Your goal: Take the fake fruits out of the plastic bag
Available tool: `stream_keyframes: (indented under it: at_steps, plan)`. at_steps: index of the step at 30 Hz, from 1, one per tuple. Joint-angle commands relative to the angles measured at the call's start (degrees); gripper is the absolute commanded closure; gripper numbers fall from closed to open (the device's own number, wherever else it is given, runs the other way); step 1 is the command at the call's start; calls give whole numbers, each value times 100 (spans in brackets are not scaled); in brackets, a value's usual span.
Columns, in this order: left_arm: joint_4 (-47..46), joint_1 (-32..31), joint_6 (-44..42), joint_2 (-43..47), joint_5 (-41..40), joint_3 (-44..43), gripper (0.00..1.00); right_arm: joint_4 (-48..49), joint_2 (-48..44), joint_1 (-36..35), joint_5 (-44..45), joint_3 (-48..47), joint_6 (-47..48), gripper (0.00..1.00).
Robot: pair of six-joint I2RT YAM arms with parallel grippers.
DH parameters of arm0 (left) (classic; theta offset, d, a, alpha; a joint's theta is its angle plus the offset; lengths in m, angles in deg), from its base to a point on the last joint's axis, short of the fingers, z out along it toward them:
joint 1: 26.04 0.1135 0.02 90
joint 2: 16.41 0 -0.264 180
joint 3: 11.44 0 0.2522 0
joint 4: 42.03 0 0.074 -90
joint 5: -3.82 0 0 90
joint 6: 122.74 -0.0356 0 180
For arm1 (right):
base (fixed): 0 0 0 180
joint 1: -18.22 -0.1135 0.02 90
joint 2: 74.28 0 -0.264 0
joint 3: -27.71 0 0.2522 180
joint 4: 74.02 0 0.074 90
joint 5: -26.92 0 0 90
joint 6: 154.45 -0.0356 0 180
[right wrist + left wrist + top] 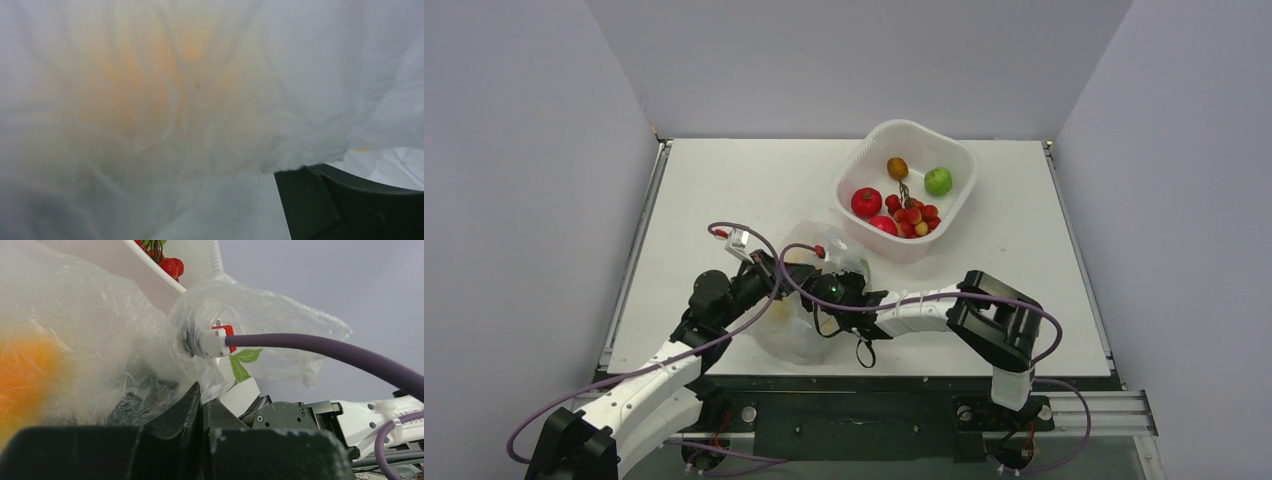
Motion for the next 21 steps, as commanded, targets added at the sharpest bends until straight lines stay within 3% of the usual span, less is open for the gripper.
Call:
stream_keyframes:
  at_steps: [1,5,8,12,17,21]
  plan:
    - [-425,-7,189,-76,413,-294,100,422,-633,164,-22,287,-7,5]
    - [-371,-244,530,-256,868,-941,100,126,-1574,313,-176,761,-45,5]
    - [-324,-709,654,-506,1042,-1686,100,-791,-2447,349,-132,844,56,4]
    - [-44,-1119,503,-508,805,-2031,100,-1877,-3392,359,-109,762,172,3]
    - [-29,-594,511,-360,717,-1685,100,-2295,-3921,354,-248,685,241,2]
    - [564,-124,166,-336,602,-1476,100,-2113,-3407,357,-411,658,205,2]
